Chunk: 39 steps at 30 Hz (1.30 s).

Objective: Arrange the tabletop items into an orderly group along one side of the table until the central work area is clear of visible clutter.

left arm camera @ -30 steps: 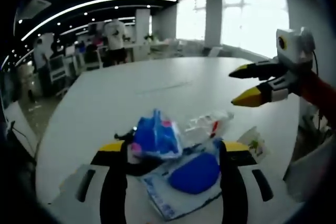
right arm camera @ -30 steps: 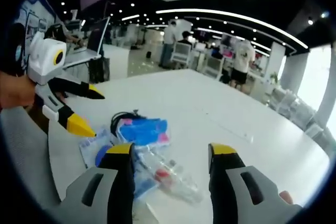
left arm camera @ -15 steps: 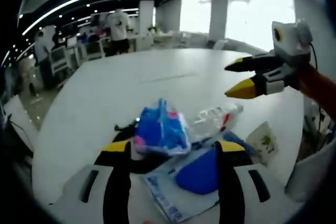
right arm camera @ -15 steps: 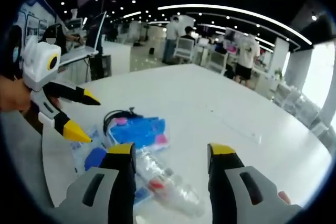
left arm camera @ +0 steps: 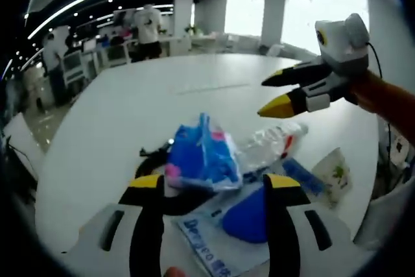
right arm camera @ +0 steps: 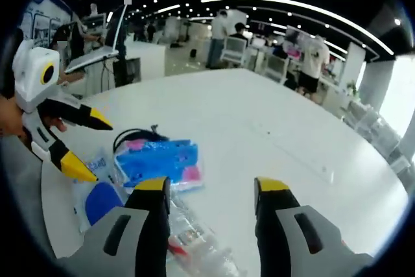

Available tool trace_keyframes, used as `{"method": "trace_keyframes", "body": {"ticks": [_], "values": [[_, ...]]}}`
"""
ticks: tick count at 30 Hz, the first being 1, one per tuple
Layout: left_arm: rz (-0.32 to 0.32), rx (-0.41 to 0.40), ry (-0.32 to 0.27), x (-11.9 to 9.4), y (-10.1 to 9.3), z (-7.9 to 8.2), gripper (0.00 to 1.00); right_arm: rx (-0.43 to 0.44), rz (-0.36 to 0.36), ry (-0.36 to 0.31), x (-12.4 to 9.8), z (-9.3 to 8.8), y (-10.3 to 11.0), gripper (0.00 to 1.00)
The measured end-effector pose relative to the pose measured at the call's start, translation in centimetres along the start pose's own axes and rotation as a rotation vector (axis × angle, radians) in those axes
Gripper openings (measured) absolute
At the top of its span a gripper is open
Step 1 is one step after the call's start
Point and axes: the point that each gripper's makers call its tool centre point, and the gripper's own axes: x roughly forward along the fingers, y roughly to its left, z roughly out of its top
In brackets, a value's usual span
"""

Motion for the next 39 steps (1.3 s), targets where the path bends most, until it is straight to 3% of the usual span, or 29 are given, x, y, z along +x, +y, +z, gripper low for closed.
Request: {"method": "trace_keyframes", "body": {"ticks": [6, 24, 39], "values": [[0.007, -0.008, 0.004, 0.5, 0.3, 0.0, 0.57, -0.040, 0.044, 0.018, 1.7, -0.2, 0.4, 0.42], [0.003, -0.004, 0.014, 1.4, 0.9, -0.7, 0.53, -0.061, 0.087, 0.056, 6.1, -1.2, 0.3, 0.39], [-0.009, 0.014, 0.013, 2.3, 0.7, -0.8, 0.49, -0.075, 0.104, 0.076, 7.9, -1.8, 0.3, 0.36]]}}
